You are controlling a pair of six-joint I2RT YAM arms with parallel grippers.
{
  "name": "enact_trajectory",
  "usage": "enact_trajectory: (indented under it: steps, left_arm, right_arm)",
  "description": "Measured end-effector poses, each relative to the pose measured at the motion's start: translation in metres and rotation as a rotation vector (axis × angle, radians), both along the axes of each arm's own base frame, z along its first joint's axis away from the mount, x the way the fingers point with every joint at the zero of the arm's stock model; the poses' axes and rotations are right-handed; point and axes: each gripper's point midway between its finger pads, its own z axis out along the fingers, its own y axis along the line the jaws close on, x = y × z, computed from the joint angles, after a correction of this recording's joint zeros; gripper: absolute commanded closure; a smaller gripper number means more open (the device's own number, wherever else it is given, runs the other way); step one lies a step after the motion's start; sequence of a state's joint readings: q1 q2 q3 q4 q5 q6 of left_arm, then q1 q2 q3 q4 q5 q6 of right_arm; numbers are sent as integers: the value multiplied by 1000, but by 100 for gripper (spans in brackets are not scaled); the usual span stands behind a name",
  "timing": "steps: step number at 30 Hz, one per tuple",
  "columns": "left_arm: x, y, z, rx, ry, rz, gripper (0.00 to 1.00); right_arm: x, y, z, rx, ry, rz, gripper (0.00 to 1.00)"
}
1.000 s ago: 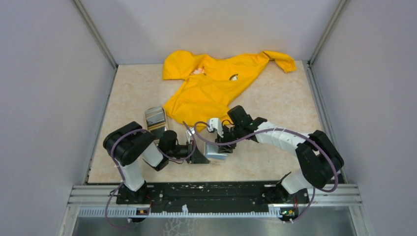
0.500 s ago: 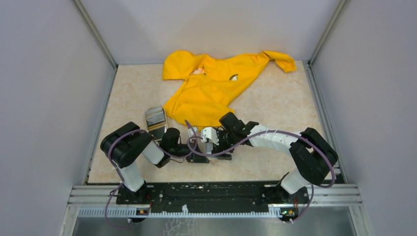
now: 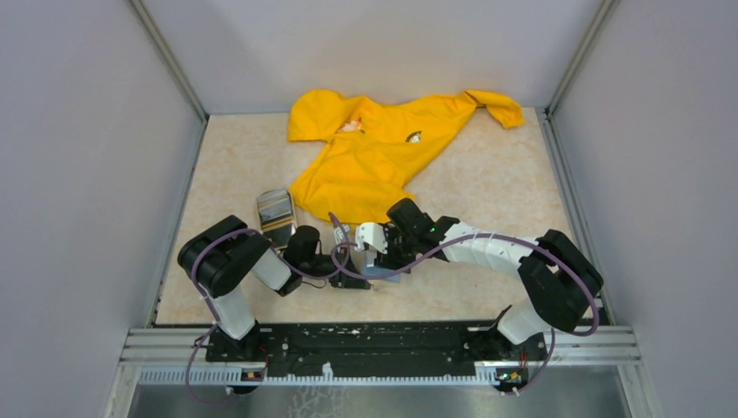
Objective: Put the credit cards into the card holder
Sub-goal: Open the card holder at the center of the board.
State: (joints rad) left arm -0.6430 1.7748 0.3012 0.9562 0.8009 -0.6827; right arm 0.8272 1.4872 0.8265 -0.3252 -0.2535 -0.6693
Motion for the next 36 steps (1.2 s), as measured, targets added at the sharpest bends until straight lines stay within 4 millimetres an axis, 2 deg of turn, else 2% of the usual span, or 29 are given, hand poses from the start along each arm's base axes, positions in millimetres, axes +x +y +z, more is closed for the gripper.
enact_trajectory:
  steps: [5, 8, 13, 16, 18, 23, 27, 29, 32, 36]
  left_arm:
    - [2, -1, -3, 17, 3, -1, 91]
    - [4, -2, -3, 25, 2, -6, 90]
    - [10, -7, -3, 42, -11, -20, 88]
    - [14, -11, -3, 57, -25, -23, 83]
    - [18, -12, -4, 68, -33, -22, 73]
    - [33, -17, 3, 94, -73, 14, 57]
    - [54, -12, 10, 160, -130, 105, 54]
    - [61, -6, 15, 192, -160, 146, 54]
    - [69, -2, 34, 184, -227, 191, 54]
    - [70, -5, 68, 97, -314, 198, 55]
  right_arm:
    - [6, 0, 4, 4, -24, -30, 51]
    - [11, -2, 5, 9, -32, -57, 65]
    - [23, -6, 7, 23, -40, -126, 82]
    - [31, -13, 7, 28, -32, -180, 95]
    - [36, -19, 7, 32, -23, -215, 99]
    - [43, -33, 5, 37, 15, -277, 100]
    - [46, -46, 5, 35, 57, -318, 98]
    - [50, -52, 5, 41, 75, -356, 89]
    - [56, -63, 2, 41, 108, -428, 79]
    - [62, -65, -3, 43, 151, -499, 75]
